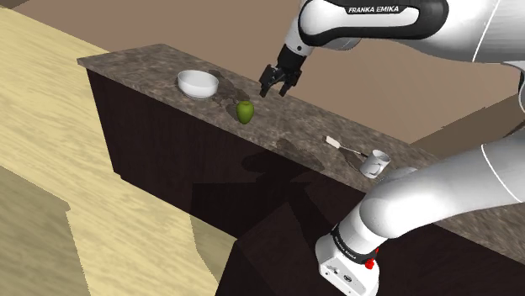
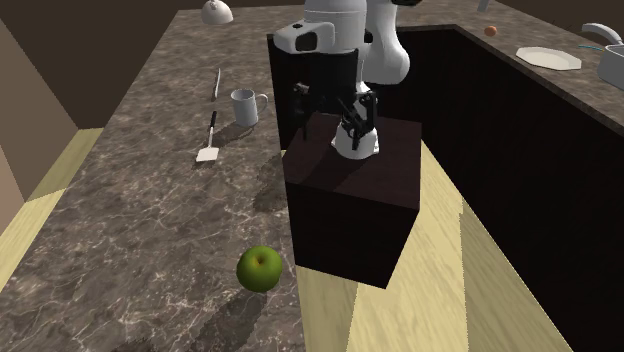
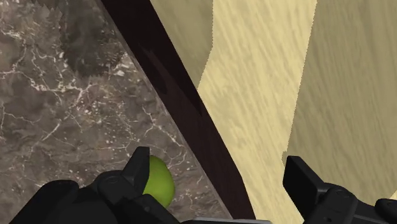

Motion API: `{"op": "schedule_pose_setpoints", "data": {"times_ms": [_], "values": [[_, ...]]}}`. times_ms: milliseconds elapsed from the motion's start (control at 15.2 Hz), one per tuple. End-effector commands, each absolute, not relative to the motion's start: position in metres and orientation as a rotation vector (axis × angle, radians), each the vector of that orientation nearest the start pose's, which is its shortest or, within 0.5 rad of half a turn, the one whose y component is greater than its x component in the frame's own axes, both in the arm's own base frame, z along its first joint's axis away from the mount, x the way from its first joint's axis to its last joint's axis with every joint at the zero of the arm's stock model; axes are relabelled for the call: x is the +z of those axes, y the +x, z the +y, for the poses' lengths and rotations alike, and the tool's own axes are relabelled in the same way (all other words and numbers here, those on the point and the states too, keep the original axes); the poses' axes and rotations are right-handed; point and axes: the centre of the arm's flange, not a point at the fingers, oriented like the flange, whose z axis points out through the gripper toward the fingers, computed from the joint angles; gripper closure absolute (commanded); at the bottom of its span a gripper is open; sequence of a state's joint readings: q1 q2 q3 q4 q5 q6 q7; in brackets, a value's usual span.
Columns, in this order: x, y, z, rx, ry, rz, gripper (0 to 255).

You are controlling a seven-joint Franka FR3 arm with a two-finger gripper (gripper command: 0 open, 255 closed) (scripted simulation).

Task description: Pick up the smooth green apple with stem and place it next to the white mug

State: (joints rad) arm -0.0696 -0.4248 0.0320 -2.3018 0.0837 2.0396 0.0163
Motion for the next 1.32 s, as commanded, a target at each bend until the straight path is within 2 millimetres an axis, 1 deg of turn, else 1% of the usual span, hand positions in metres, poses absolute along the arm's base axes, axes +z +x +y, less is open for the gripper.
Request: {"op": "schedule_pose_setpoints", "data": {"times_ms": [0,462,924,990,1254], "values": [[0.51,0.46,-0.017,-0.258,-3.059,0.191,0],[0.453,0.523,-0.049,-0.274,-3.03,0.385,0],[0.395,0.582,-0.087,-0.289,-2.988,0.575,0],[0.394,0.584,-0.088,-0.29,-2.987,0.581,0],[0.373,0.588,-0.087,-0.29,-2.987,0.581,0]]}}
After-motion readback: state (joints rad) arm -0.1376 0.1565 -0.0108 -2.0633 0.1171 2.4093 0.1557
